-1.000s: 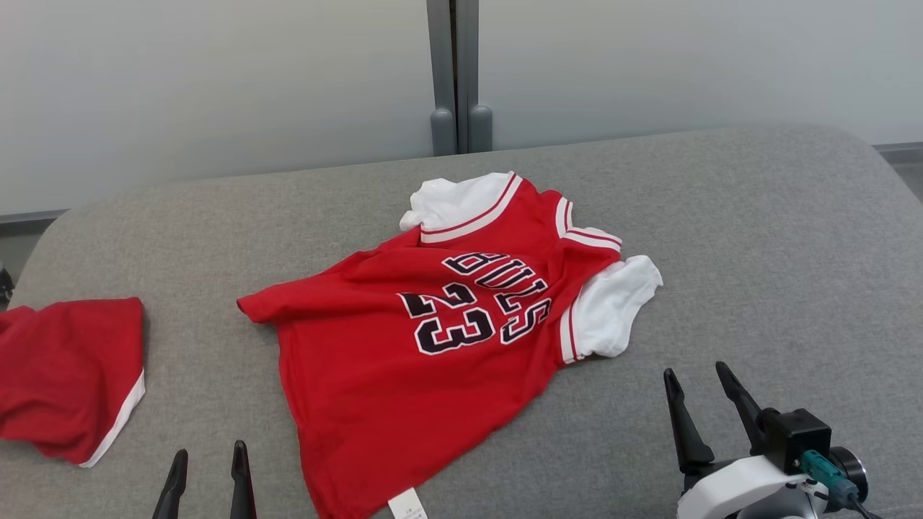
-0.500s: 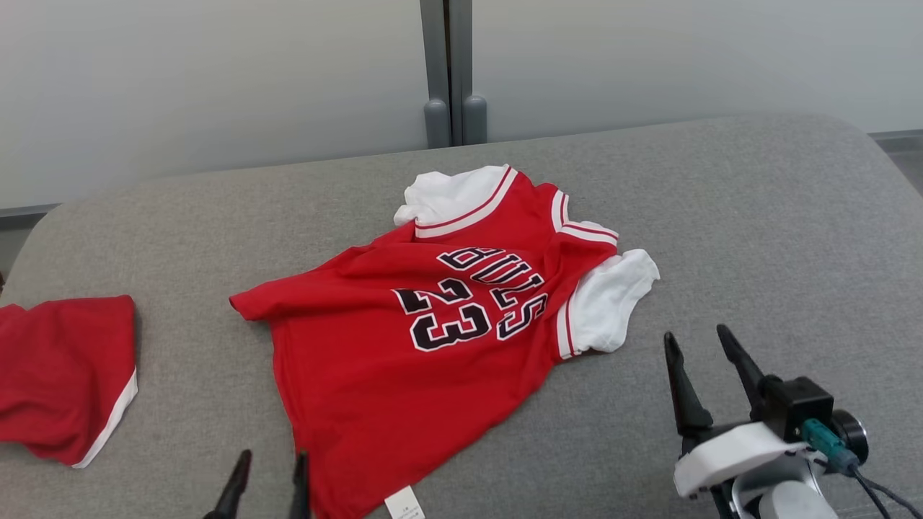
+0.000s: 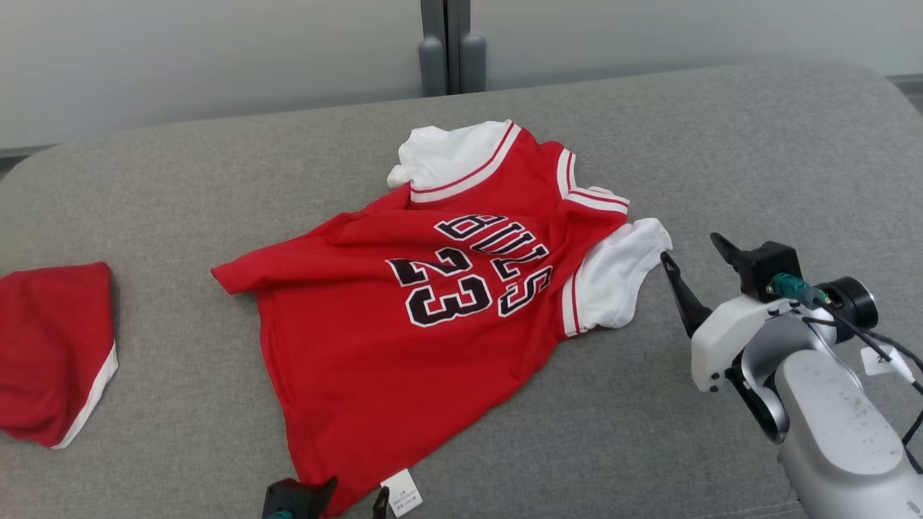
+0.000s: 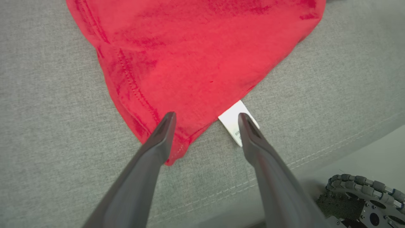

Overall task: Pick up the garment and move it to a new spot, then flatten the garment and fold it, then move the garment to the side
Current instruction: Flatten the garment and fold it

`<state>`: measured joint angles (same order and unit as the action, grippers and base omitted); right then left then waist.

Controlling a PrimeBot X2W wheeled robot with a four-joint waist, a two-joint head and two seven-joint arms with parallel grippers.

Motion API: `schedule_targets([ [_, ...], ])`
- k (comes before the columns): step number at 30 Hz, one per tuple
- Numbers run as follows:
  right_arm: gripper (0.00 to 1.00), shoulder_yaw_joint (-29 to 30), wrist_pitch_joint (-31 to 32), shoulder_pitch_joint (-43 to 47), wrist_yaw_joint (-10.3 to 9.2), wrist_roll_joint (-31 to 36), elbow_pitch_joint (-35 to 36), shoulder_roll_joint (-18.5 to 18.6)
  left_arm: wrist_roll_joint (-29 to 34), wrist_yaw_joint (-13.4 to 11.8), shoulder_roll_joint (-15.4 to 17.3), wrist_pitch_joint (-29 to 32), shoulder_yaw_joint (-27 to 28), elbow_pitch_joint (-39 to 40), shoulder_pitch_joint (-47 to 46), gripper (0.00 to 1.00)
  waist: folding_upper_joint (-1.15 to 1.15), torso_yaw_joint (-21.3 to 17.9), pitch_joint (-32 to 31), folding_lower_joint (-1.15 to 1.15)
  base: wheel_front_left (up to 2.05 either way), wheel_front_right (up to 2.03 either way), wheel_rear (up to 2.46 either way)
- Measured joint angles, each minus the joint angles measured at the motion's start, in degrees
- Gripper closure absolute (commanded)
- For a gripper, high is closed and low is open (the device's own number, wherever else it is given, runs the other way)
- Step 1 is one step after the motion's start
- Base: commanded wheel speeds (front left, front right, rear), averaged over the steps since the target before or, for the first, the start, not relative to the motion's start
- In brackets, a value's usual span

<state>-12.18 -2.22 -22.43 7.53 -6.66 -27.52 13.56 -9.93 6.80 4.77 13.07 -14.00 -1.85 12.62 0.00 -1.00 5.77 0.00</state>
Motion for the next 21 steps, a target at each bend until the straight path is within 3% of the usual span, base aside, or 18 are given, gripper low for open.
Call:
schedule_targets([
  [16,0.0,-7.98,4.13,-7.83,0.0,-6.14,-7.34,4.71,-0.34,0.2,2.03,-0.6,-1.62,-7.68,-5.16,0.0,0.0,1.42,5.02,0.0,0.0,0.0,0.0],
  [17,0.0,-8.49,4.15,-8.29,0.0,-6.37,-7.79,5.0,-0.48,0.2,2.09,-0.75,-1.62,-7.95,-5.33,0.02,0.0,1.46,5.12,0.0,0.0,0.0,0.0],
  [18,0.0,-8.89,4.17,-8.75,0.0,-6.56,-8.23,5.24,-0.54,0.19,2.09,-1.04,-1.59,-8.12,-5.49,0.14,0.0,1.5,5.23,0.0,0.0,0.0,0.0],
  [19,0.0,-9.29,4.25,-9.12,0.0,-6.72,-8.6,5.42,-0.54,0.18,2.08,-1.13,-1.62,-8.23,-5.59,0.19,0.0,1.53,5.34,0.0,0.0,0.0,0.0],
  [20,0.0,-9.8,4.36,-9.65,0.0,-6.81,-9.12,5.68,-0.55,0.18,2.08,-1.18,-1.63,-8.36,-5.67,0.36,0.0,1.58,5.5,0.0,0.0,0.0,0.0],
  [21,0.0,-10.16,4.45,-10.12,0.0,-7.03,-9.55,5.92,-0.58,0.18,2.09,-1.4,-1.63,-8.47,-5.79,0.4,0.0,1.64,5.71,0.0,0.0,0.0,0.0],
])
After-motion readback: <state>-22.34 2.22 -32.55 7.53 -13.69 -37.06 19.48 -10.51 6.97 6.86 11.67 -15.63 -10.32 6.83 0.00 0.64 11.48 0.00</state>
